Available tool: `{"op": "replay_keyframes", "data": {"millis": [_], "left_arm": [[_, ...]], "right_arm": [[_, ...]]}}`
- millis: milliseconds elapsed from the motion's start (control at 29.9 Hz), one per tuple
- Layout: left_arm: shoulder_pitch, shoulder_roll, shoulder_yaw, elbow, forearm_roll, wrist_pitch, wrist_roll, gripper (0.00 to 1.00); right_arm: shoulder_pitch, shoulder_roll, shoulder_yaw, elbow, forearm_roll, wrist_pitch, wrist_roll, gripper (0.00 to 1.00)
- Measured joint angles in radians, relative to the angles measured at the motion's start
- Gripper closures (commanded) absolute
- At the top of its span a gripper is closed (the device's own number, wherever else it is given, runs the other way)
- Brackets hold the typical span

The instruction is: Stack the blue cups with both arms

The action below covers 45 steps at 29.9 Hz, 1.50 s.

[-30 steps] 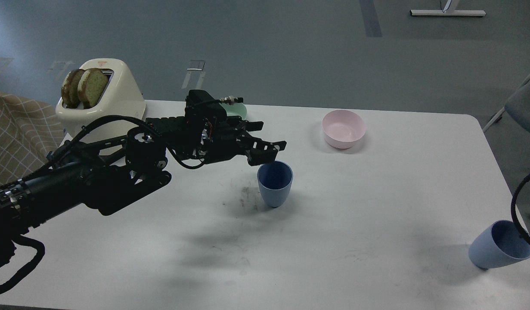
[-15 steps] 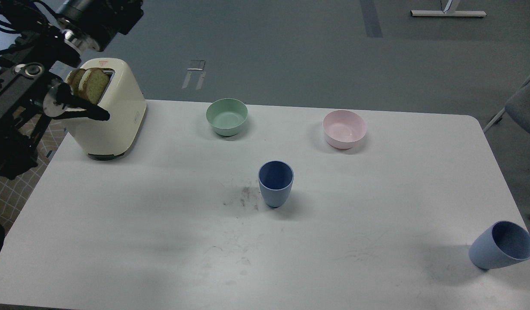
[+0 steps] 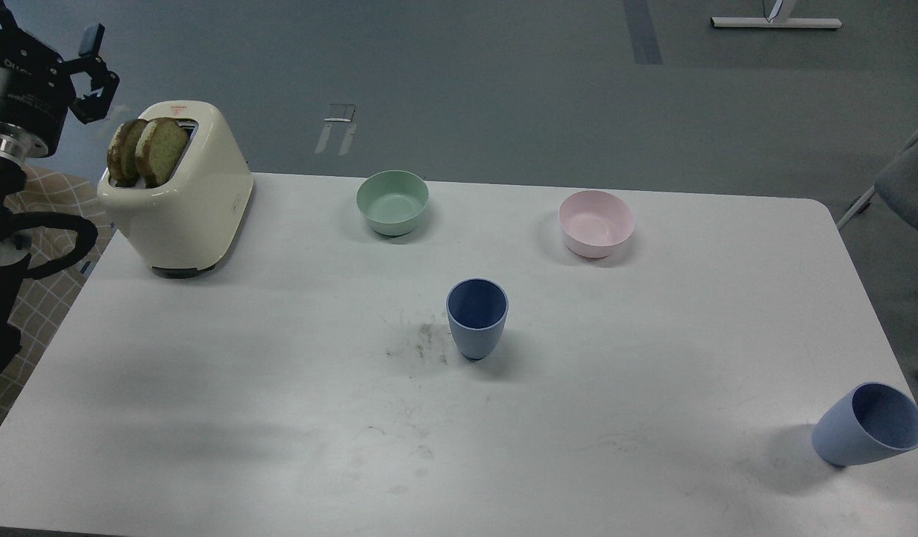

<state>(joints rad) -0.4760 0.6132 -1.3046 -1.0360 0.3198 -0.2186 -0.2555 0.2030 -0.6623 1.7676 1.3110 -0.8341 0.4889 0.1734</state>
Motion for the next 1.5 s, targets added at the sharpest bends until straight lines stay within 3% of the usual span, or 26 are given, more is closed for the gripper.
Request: {"op": "replay_keyframes", "data": {"millis": [234,434,635,1069,1303,1503], "left_arm": [[0.025,-0.039,-0.003,-0.003,-0.007,0.007,-0.005,0.03],[0.030,-0.073,-0.002,-0.029,-0.006,0.014,-0.006,0.03],[0.037,-0.076,-0.003,-0.070,-0.005,0.036,-0.006,0.02],[0.046,-0.061,-0.004,-0.116,-0.005,0.059,0.002,0.03],[0.051,-0.068,-0.004,-0.116,-0.005,0.058,0.003,0.03],[0.052,-0.074,-0.002,-0.116,-0.002,0.057,0.003,0.02]], "right_arm": [[-0.113,-0.115,0.013,0.134,-0.286,0.000,0.002,0.00],[-0.236,-0.112,0.014,0.209,-0.669,0.000,0.005,0.00],[-0.431,-0.104,0.007,0.286,-0.902,0.000,0.008,0.00],[-0.702,-0.120,0.006,0.319,-1.089,-0.001,0.046,0.04],[-0.737,-0.121,0.006,0.310,-1.163,0.000,0.049,0.06],[-0.739,-0.121,0.003,0.304,-1.210,0.000,0.047,0.33]]}}
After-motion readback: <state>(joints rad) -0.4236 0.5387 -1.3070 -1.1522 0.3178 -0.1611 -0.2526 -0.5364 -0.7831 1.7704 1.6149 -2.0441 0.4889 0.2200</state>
